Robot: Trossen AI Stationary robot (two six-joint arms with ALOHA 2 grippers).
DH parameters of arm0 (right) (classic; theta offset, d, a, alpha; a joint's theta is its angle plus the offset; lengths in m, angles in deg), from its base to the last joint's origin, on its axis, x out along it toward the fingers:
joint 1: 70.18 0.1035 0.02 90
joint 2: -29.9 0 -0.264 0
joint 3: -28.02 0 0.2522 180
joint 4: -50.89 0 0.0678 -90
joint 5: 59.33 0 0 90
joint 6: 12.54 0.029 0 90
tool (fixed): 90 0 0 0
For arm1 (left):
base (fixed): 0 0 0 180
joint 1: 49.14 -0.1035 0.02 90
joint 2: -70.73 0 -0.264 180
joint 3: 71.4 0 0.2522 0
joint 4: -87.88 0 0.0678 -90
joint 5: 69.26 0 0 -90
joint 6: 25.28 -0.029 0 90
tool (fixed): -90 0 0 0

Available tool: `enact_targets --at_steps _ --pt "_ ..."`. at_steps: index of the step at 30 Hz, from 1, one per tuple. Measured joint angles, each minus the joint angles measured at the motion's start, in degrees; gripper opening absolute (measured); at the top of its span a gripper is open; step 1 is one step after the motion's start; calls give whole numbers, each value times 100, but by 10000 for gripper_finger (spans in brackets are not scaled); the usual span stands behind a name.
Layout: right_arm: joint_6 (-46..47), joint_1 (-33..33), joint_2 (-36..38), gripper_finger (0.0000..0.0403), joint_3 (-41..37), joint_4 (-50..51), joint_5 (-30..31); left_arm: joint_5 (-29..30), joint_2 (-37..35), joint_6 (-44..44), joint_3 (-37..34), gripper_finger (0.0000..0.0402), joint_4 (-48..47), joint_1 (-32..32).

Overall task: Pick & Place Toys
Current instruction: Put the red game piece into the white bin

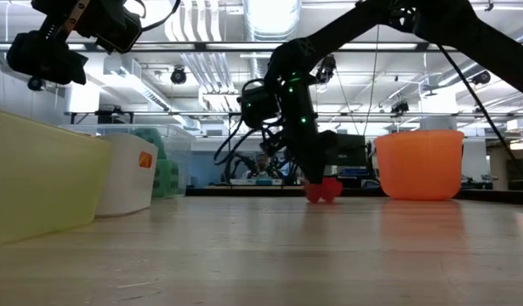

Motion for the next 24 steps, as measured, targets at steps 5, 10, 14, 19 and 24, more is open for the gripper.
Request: enact_targets --at_steps 5,10,14,19,24 --pt "318 -4 108 15 51 -96 -498 25 0 -62 0 338 138 1" --pt "628 -20 404 14 61 -103 -748 207 0 -374 0 338 462 1" --pt "1111 -12 741 13 67 -126 -1209 564 0 -481 0 338 604 -3" --pt "1997 -12 1438 13 72 -269 -2263 1431 0 -490 -1 338 919 -6" --pt "3299 77 2183 13 72 -1204 -2936 2026 0 -1015 -11 339 1928 -47"
